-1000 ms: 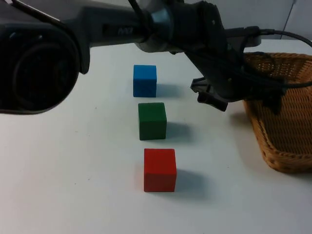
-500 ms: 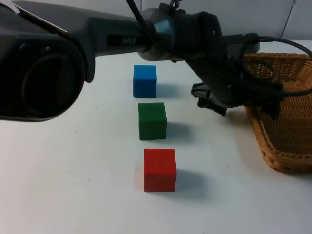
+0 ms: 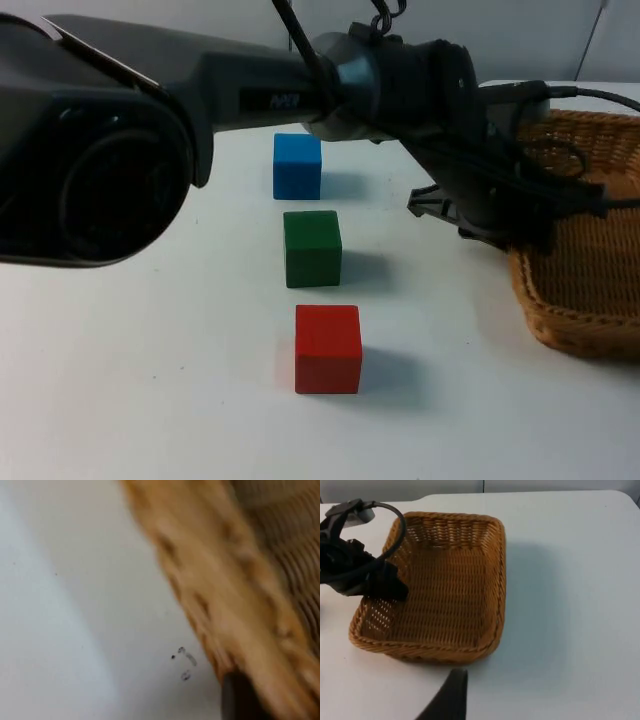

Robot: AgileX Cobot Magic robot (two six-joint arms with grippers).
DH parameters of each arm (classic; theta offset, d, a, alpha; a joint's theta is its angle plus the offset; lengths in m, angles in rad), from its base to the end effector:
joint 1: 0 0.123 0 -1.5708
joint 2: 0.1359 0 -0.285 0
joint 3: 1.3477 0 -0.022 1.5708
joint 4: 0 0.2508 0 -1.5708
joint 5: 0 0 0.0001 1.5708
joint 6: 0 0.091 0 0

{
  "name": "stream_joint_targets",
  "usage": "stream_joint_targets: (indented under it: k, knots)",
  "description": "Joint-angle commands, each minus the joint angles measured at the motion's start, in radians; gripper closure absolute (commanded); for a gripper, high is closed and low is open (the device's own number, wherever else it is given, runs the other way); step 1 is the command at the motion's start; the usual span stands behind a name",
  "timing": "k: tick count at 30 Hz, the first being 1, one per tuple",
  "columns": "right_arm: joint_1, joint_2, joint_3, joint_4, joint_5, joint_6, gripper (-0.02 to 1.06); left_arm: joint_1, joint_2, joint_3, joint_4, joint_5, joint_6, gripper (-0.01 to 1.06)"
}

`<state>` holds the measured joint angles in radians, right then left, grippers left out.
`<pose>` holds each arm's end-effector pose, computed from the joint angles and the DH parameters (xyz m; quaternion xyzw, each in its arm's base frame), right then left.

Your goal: Pick up the basket with the left hand and place the blue cube into the basket with the right hand.

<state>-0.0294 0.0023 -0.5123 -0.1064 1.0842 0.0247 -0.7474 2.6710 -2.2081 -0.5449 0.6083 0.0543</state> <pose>-0.0074 -0.0083 0.2792 0.0261 0.8551 -0.0543 0.5149 0.3951 -0.4029 0.0762 0.2061 0.9140 -0.2931 0.1903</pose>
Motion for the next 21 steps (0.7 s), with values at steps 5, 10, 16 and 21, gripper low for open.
stream_joint_targets:
  k: [5, 10, 16, 21]
  knots:
    - [0.004, -0.002, 0.006, -0.001, -0.009, 0.001, 0.0, -0.004, 0.004, -0.002, -0.006, -0.024, -0.045, 1.05]
    - [0.004, -0.002, 0.006, -0.001, -0.009, 0.001, 0.0, -0.004, -0.009, -0.002, 0.012, -0.018, -0.134, 1.05]
    - [0.004, -0.002, 0.006, -0.001, -0.009, 0.001, 0.0, -0.004, -0.089, 0.0, 0.278, 0.017, -0.379, 1.05]
    - [0.004, -0.002, 0.006, -0.001, -0.009, 0.001, 0.0, 0.02, -0.156, 0.0, 0.327, 0.052, -0.45, 1.05]
